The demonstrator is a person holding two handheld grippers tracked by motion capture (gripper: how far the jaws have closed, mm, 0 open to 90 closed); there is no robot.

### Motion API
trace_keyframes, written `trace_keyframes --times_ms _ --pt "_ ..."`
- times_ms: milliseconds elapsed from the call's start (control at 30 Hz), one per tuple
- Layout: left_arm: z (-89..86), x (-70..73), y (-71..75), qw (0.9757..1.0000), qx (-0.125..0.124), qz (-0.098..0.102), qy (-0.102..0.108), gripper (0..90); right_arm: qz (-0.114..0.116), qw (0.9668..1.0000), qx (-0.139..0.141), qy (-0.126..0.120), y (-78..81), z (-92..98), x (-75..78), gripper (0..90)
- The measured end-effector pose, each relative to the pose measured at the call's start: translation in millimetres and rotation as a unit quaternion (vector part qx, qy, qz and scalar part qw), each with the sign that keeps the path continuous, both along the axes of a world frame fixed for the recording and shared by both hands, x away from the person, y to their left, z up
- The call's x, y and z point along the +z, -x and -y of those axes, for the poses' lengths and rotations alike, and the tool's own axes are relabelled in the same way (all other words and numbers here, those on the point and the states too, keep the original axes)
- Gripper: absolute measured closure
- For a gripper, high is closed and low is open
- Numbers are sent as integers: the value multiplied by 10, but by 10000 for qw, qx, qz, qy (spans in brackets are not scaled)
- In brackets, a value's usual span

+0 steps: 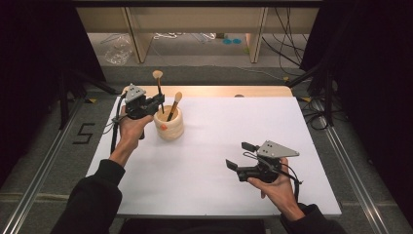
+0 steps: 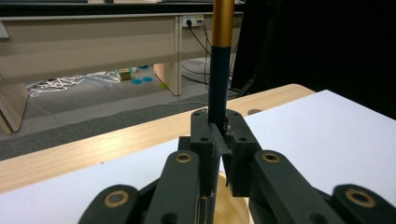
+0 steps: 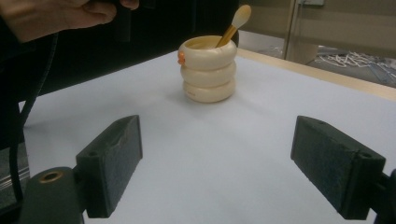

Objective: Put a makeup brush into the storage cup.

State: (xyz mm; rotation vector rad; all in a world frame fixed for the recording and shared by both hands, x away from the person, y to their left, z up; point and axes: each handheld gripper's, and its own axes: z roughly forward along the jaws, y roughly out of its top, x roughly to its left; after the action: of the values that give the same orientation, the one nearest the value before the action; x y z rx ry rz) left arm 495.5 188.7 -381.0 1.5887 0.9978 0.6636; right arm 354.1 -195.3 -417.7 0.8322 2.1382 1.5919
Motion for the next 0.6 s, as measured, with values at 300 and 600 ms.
trace_keyframes --times_ms 300,600 --pt "-12 -131 -46 9999 60 -80 -27 838 5 10000 0 -1 -3 0 1 177" --pt "3 -262 -65 9997 120 -197 -18 837 -3 10000 10 -2 -4 0 0 178"
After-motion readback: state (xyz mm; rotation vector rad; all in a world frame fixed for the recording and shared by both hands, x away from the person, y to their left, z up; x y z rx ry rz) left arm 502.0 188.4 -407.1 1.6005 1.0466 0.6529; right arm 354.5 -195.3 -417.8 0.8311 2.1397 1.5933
